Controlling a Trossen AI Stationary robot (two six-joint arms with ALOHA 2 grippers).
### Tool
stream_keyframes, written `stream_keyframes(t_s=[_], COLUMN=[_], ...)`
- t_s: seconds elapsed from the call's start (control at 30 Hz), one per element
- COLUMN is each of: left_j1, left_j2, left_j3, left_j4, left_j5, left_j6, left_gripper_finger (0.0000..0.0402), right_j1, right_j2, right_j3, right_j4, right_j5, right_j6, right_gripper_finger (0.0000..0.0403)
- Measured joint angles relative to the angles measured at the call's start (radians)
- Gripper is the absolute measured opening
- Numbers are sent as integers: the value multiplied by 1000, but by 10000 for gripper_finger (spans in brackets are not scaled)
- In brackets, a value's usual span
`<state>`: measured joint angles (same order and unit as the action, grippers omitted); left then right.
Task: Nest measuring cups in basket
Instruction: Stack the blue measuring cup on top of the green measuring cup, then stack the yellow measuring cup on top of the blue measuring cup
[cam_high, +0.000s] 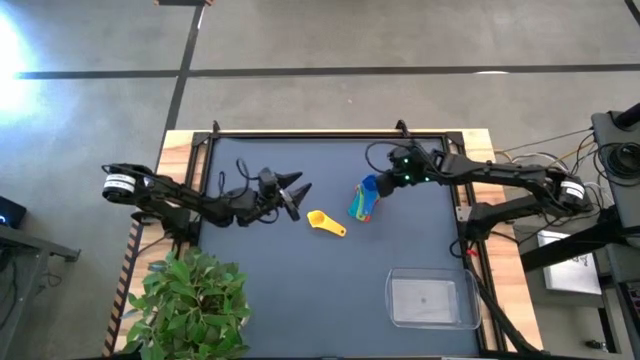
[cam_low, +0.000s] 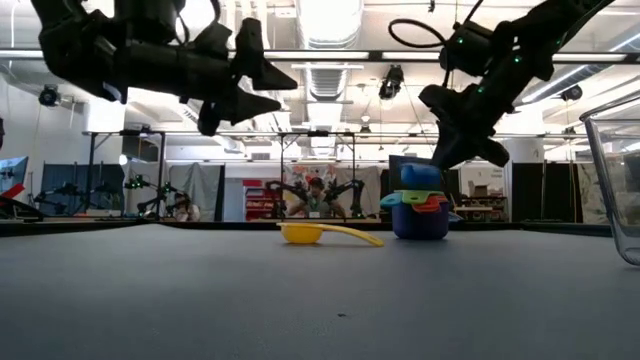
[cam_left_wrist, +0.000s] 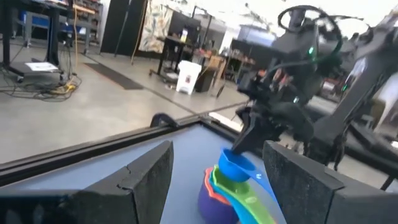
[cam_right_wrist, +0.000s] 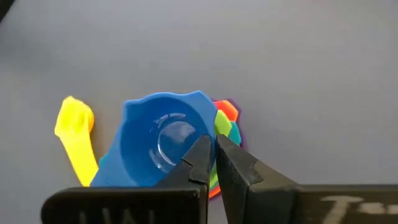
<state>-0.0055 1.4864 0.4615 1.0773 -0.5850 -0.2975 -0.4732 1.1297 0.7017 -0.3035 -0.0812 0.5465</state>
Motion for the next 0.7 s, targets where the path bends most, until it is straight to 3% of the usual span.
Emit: stream_keyframes(t_s=[0.17,0.47,0.7], left_j1=[0,4,6], left_j2=[0,0,0], left_j3=[36,7,6], left_j4=[-101,-75,-65], left_j5=[1,1,1], left_j6=[0,-8,-1], left_gripper_finger=[232,232,232], right_j1=[0,10,119], right_j2=[-3,-8,31], right_j3=[9,90,148], right_j4=[-11,0,136], right_j5=[-5,-7,-4], right_j6=[-49,-196,-322], right_gripper_finger=[33,92,104])
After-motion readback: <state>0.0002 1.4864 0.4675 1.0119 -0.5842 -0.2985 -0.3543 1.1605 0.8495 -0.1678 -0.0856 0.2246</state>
